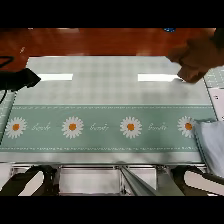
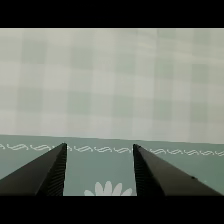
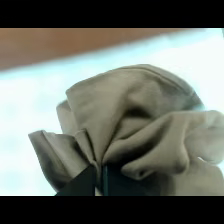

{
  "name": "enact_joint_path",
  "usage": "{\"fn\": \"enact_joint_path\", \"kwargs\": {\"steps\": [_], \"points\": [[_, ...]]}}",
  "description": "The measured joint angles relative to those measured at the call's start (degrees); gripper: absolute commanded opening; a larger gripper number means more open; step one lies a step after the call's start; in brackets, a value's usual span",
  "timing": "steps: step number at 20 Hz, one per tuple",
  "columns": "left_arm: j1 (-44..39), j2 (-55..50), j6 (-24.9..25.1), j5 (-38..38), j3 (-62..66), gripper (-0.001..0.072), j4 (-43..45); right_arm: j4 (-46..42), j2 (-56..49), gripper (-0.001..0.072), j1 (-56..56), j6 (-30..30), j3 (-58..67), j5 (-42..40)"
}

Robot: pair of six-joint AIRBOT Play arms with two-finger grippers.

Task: Fold the shirts.

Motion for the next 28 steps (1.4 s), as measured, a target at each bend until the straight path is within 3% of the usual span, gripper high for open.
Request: {"fn": "enact_joint_path", "kwargs": {"steps": [6, 11, 15, 18, 26, 27, 28], "points": [[0.2, 11.6, 0.0, -1.4, -9.2, 0.0508, -1.2, 1.0, 4.6, 0.0023, 12.0, -0.6, 11.8, -0.2], [0.2, 15.7, 0.0, -1.5, -15.7, 0.0508, -4.7, 1.1, 4.5, 0.0023, 24.8, -0.6, 13.3, 2.3], [0.2, 16.5, 1.1, -1.3, -17.4, 0.0508, -7.1, 1.4, 2.8, 0.0023, 37.4, 0.1, 7.3, 2.4], [0.2, 16.7, 2.1, -1.2, -17.8, 0.0507, -7.7, 2.0, 0.5, 0.0023, 45.0, 1.5, -0.9, -1.8], [0.2, 16.6, 2.9, -0.9, -19.8, 0.0508, -8.2, 6.5, -11.1, 0.0024, 51.2, 8.0, -15.9, -12.3], [0.2, 16.6, 2.9, -0.8, -20.5, 0.0507, -8.3, 8.2, -12.8, 0.0038, 51.6, 8.6, -16.6, -12.7], [0.2, 16.5, 2.9, -0.5, -21.4, 0.0508, -8.7, 10.7, -14.6, 0.0105, 51.9, 8.8, -17.1, -13.2]]}}
